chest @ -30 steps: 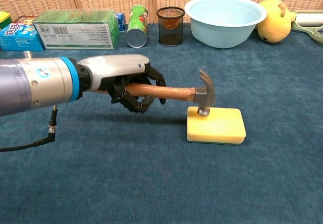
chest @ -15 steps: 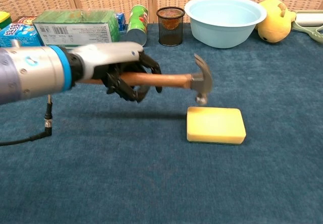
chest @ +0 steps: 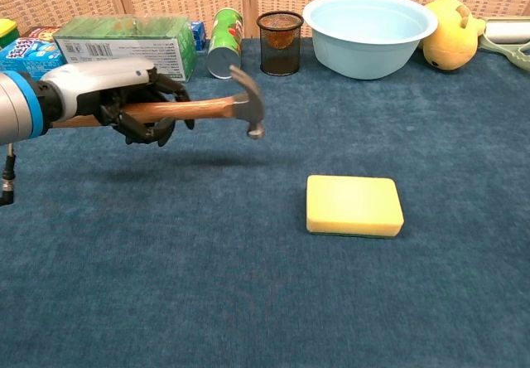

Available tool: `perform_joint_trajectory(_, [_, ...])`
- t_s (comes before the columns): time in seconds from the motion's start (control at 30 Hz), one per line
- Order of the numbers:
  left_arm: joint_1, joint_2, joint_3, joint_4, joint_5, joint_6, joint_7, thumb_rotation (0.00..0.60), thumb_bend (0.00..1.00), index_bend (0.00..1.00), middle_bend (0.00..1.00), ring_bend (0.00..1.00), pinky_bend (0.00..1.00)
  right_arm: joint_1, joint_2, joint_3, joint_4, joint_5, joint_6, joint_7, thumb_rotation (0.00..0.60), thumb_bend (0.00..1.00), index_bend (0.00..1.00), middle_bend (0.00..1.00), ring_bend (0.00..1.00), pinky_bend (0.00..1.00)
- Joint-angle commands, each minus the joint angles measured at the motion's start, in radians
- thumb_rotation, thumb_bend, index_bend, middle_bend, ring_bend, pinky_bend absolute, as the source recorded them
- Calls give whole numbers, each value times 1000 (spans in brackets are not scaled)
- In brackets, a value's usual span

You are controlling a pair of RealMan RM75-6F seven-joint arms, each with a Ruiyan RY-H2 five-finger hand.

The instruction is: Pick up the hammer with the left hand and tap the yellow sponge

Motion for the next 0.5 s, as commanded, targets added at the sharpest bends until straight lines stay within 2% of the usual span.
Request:
perform_joint_trajectory(0.03, [19, -45, 14, 130, 81, -27, -65, 600, 576, 460, 614, 540, 498, -4, 1, 1, -3, 4, 6, -3, 600, 218, 457, 413, 329, 274])
perform_joint_trajectory(0.13, [13, -73, 17, 185, 86, -48, -57, 600, 500, 459, 535, 417, 412, -8, 2, 0, -3, 7, 10, -2, 600, 219, 457, 413, 329, 275])
perform_joint_trajectory(0.17, [10, -86, 16, 199, 88, -53, -56, 600, 445, 442, 490, 367, 384, -9, 3, 0, -5, 7, 10, -2, 600, 219, 457, 413, 329, 274])
perform_joint_trajectory(0.23, [7, -98, 18, 213, 98, -58, -50, 600, 336, 365, 404, 277, 340, -9, 4, -1, -6, 5, 11, -1, 600, 218, 457, 413, 329, 274])
perform_joint_trajectory(0.3, [6, -109, 19, 223, 111, -51, -31, 600, 209, 220, 301, 176, 282, -8, 4, -1, -6, 4, 10, -3, 600, 218, 457, 413, 329, 274])
perform_joint_trajectory(0.43, [18, -111, 16, 218, 136, -12, -10, 600, 103, 38, 170, 65, 213, -8, 2, 0, -1, 2, 13, -1, 600, 218, 457, 413, 329, 273])
perform_joint_trajectory(0.5, [29, -104, 12, 205, 148, 15, -10, 600, 89, 2, 136, 37, 201, -8, 5, 0, -1, 1, 13, 0, 600, 219, 457, 413, 329, 272])
